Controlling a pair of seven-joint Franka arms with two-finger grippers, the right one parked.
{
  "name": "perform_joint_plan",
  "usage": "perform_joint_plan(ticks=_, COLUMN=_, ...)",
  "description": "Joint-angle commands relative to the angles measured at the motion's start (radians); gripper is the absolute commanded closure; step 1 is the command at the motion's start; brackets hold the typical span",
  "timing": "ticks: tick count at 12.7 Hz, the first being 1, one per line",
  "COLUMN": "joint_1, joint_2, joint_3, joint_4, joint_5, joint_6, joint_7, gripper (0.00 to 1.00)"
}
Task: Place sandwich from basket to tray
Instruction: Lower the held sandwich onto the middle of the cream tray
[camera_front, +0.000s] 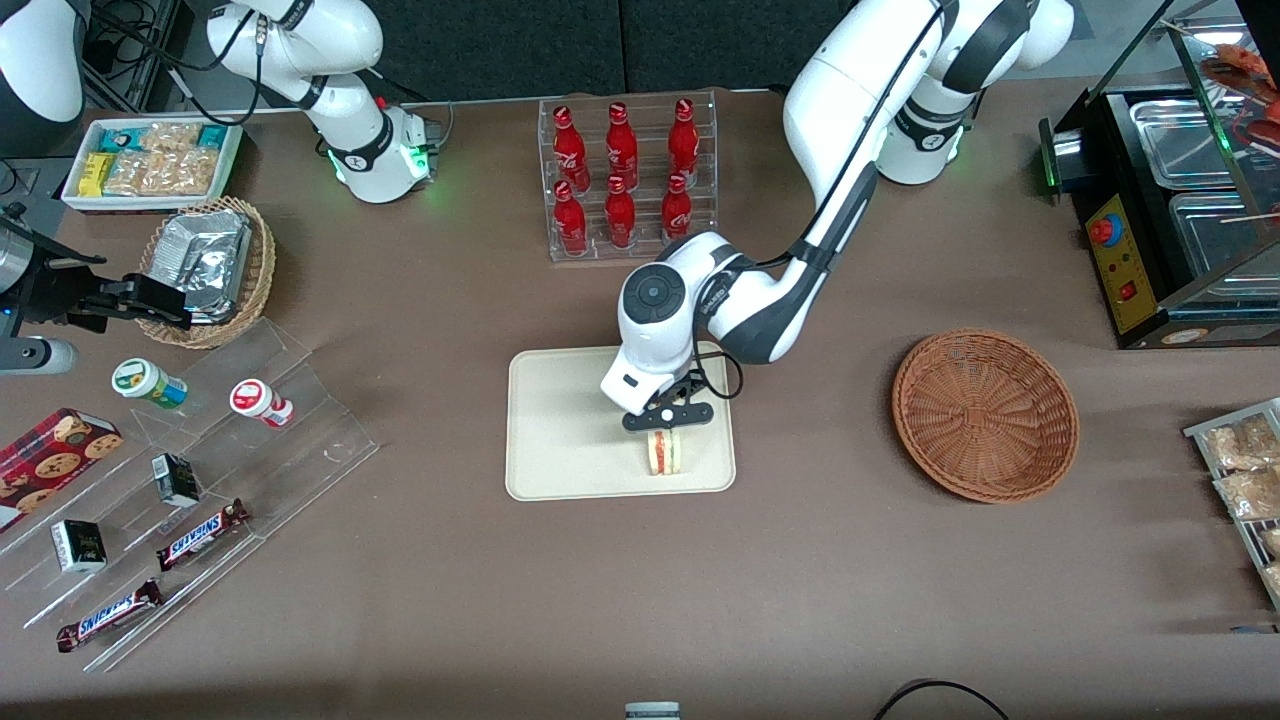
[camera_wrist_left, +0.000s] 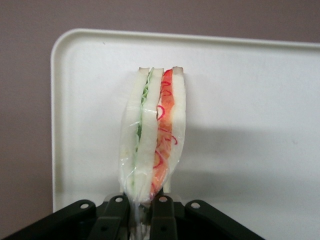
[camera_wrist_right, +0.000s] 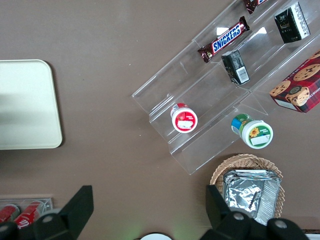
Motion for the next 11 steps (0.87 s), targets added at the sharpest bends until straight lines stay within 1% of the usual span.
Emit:
perform_joint_plan(ticks=1, joint_1=-0.036, joint_2=0.028, joint_3=0.017, joint_4=0.034, joint_5=0.015, joint_6=0.003, joint_7=-0.012, gripper=1.0)
perform_joint_plan(ticks=2, joint_1=-0.036, joint_2=0.028, joint_3=0.017, joint_4=0.034, joint_5=0.015, joint_6=0.003, joint_7=-0.012, gripper=1.0)
perform_joint_plan(ticks=3, joint_1=-0.036, joint_2=0.03, joint_3=0.017, joint_4=0.034, joint_5=0.015, joint_6=0.003, joint_7=-0.012, gripper=0.93)
perform_joint_plan(ticks=4, joint_1=-0.036, joint_2=0.031, joint_3=0.017, joint_4=0.034, joint_5=0.017, joint_6=0.003, joint_7=-0.012, gripper=0.77)
perform_joint_plan(ticks=5, joint_1=-0.036, joint_2=0.03, joint_3=0.017, joint_4=0.034, joint_5=0.017, joint_6=0.003, joint_7=-0.01, gripper=0.5)
perform_joint_plan(ticks=6, joint_1=-0.036, joint_2=0.03, joint_3=0.017, joint_4=0.034, joint_5=0.015, joint_6=0.003, joint_7=-0.009, gripper=0.48)
perform_joint_plan(ticks=7, joint_1=-0.036, joint_2=0.03, joint_3=0.017, joint_4=0.034, joint_5=0.015, joint_6=0.003, joint_7=-0.009, gripper=0.37)
perform_joint_plan(ticks=8, joint_1=-0.036, joint_2=0.028, joint_3=0.017, joint_4=0.034, joint_5=0.015, joint_6=0.003, joint_7=-0.006, gripper=0.16)
perform_joint_plan(ticks=9, joint_1=-0.035, joint_2=0.022, joint_3=0.017, joint_4=0.034, joint_5=0.014, joint_6=0.0, joint_7=-0.003, gripper=0.01)
perform_joint_plan(ticks=11, joint_1=-0.027, joint_2=-0.025, joint_3=0.017, joint_4=0.038, joint_5=0.002, joint_6=-0.04, joint_7=-0.006, gripper=0.01)
